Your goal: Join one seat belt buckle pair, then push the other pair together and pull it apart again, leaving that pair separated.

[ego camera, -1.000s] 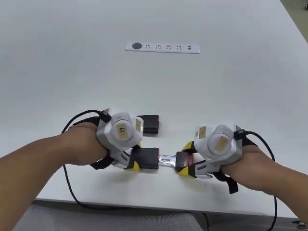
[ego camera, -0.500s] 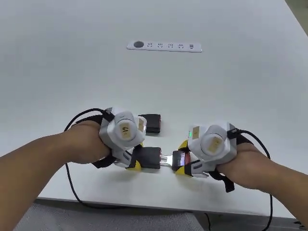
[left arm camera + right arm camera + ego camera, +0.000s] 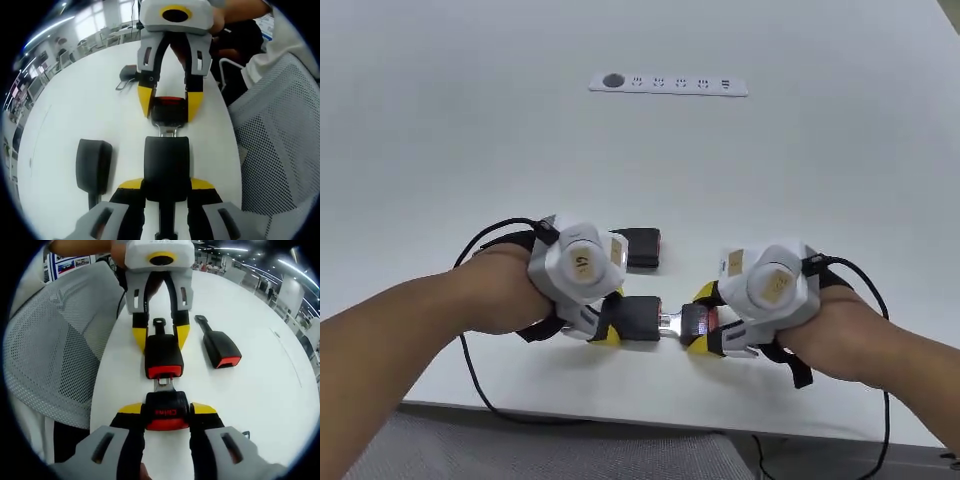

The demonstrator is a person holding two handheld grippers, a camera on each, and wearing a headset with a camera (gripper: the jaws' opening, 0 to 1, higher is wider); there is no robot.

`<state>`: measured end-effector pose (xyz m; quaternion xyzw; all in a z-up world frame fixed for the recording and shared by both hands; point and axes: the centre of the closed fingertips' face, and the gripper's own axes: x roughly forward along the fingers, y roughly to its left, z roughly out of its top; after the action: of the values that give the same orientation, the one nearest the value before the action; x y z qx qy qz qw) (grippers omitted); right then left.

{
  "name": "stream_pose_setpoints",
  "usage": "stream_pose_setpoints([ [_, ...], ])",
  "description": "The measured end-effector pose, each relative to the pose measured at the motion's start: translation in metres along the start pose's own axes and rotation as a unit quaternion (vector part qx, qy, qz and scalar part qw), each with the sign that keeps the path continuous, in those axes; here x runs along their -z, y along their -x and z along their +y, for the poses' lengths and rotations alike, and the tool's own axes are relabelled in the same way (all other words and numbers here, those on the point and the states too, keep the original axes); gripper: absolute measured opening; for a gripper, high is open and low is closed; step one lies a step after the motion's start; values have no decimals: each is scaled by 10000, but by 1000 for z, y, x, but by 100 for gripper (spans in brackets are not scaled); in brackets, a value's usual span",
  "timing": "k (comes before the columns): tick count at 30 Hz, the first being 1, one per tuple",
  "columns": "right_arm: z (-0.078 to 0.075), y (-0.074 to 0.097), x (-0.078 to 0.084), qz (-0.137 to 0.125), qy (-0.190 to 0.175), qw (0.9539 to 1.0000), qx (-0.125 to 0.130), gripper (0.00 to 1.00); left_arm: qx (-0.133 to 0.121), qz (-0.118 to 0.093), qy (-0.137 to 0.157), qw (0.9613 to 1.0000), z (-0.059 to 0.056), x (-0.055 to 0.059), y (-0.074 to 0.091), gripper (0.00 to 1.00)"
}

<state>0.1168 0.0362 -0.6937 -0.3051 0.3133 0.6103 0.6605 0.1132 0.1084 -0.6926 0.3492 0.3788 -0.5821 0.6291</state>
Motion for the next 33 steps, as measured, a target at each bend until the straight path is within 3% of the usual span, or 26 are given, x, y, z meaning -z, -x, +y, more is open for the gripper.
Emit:
stream_pose_setpoints([
  [15, 0, -5, -8, 162, 62, 9998, 71, 32, 29, -37, -28, 10000, 3, 1, 0, 32],
  [20, 3, -12, -18, 205, 200, 9995, 91, 32, 85, -5, -123, 9999, 3, 0, 0, 32],
  [22, 3, -15, -20, 36, 126, 9999, 8, 32, 100, -8, -160, 9998, 3, 1, 1, 32],
  [23, 1, -17, -14, 127, 136, 9998, 21, 32, 95, -45, -140, 9998, 2, 1, 1, 32],
  [33, 1, -16, -14, 205, 126, 9997, 14, 32, 83, 65, -177, 9998, 1, -1, 1, 32],
])
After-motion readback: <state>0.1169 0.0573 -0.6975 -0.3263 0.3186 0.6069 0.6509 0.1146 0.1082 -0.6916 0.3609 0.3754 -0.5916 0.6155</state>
